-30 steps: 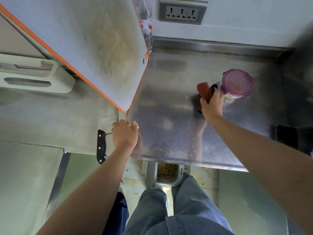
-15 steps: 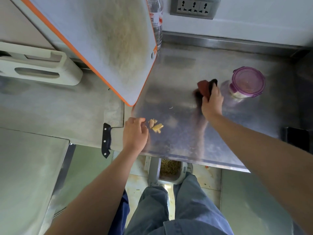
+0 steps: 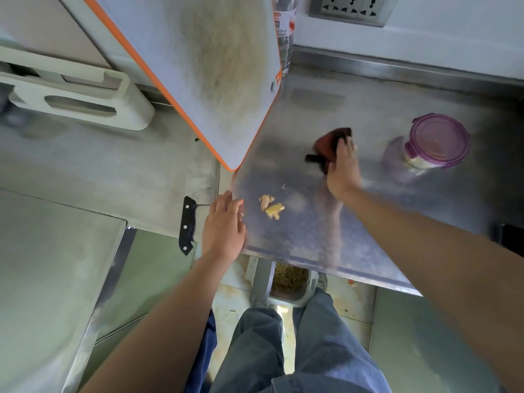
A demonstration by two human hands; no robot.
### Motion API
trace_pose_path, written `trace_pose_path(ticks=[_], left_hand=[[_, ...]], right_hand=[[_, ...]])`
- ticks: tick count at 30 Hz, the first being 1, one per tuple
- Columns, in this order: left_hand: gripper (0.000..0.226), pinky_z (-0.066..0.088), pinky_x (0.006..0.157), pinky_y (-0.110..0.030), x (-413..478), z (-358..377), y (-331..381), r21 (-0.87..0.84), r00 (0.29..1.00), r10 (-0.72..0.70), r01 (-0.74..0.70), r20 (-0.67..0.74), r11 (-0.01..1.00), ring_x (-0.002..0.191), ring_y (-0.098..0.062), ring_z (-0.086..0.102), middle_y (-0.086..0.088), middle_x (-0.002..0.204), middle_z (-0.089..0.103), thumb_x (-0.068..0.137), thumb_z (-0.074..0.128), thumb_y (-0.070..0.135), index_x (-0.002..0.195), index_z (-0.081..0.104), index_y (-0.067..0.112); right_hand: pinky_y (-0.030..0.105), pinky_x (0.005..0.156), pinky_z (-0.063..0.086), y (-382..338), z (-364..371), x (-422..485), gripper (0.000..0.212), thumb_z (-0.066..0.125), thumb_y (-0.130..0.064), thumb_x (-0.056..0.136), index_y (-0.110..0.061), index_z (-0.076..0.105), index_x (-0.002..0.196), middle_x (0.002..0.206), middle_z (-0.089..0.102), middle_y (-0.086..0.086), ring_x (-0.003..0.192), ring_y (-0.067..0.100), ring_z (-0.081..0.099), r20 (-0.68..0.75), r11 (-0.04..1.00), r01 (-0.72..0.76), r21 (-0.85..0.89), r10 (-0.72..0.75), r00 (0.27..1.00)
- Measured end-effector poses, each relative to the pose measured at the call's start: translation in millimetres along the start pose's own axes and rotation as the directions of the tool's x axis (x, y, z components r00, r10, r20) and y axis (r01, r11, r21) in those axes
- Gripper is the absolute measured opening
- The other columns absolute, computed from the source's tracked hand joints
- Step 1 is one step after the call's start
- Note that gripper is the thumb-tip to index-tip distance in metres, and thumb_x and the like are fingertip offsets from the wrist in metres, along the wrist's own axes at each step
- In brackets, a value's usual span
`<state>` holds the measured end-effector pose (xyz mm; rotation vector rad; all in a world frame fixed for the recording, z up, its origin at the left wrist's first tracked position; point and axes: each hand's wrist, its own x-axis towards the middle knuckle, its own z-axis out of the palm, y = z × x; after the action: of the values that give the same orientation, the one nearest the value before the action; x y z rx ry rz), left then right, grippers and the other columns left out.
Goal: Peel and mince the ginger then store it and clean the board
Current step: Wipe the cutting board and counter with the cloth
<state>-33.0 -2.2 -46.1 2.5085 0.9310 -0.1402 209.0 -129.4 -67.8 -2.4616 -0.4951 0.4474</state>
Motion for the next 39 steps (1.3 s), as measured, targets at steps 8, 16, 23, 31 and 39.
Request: trace_pose_path(ticks=[8, 16, 23, 31, 39], left_hand=[[0.044, 0.037, 0.103, -0.033, -4, -6, -1, 0.008, 0.999, 0.008, -0.008, 0.038, 1.0, 0.139, -0.02, 0.028, -0.003, 0.152, 0.027, 0.092, 0.048, 0.01, 0.136, 0.044, 0.016], [0.041, 0.038, 0.102, -0.033, -15, -5, -7, 0.071, 0.999, 0.021, -0.024, 0.042, 0.997, 0.134, -0.02, 0.029, 0.0, 0.15, 0.03, 0.092, 0.046, 0.013, 0.133, 0.047, 0.018], [0.044, 0.034, 0.105, -0.031, -22, -7, -4, 0.062, 0.999, 0.016, -0.018, 0.029, 0.998, 0.137, -0.02, 0.028, -0.001, 0.15, 0.029, 0.094, 0.048, 0.011, 0.137, 0.043, 0.013], [0.034, 0.043, 0.086, -0.033, -35, -1, -6, 0.014, 0.979, -0.198, 0.199, -0.046, 0.98, 0.111, -0.028, 0.044, -0.012, 0.12, 0.044, 0.09, 0.051, 0.005, 0.124, 0.051, 0.009], [0.023, 0.047, 0.066, -0.036, -43, 6, -7, -0.195, 0.961, -0.27, 0.255, -0.053, 0.947, 0.08, -0.028, 0.06, -0.011, 0.111, 0.044, 0.097, 0.037, 0.017, 0.113, 0.054, 0.016]], right_hand=[[0.015, 0.111, 0.012, -21, 8, -11, 0.059, 0.04, 0.015, 0.084, -0.003, 0.04, 0.141, 0.149, 0.036, 0.016, 0.14, 0.028, 0.03, 0.05, 0.952, 0.269, 0.147, -0.278, 0.959], [0.005, 0.109, 0.005, -37, 39, -32, 0.061, 0.04, 0.016, 0.084, -0.005, 0.041, 0.141, 0.152, 0.032, 0.009, 0.142, 0.023, 0.026, 0.361, 0.9, 0.41, 0.151, -0.436, 0.825], [0.002, 0.101, 0.016, -28, 12, -57, 0.059, 0.04, 0.019, 0.08, -0.008, 0.059, 0.128, 0.141, 0.049, 0.008, 0.134, 0.02, 0.04, 0.545, 0.859, 0.503, 0.093, -0.467, 0.697], [0.007, 0.106, 0.014, -30, 20, -43, 0.061, 0.037, 0.017, 0.083, -0.006, 0.045, 0.139, 0.15, 0.036, 0.008, 0.137, 0.025, 0.036, 0.334, 0.91, 0.406, 0.077, -0.408, 0.85], [0.014, 0.109, 0.018, -20, 9, -47, 0.061, 0.035, 0.015, 0.086, -0.01, 0.042, 0.142, 0.151, 0.035, 0.007, 0.139, 0.022, 0.033, 0.242, 0.95, 0.294, 0.103, -0.311, 0.919]])
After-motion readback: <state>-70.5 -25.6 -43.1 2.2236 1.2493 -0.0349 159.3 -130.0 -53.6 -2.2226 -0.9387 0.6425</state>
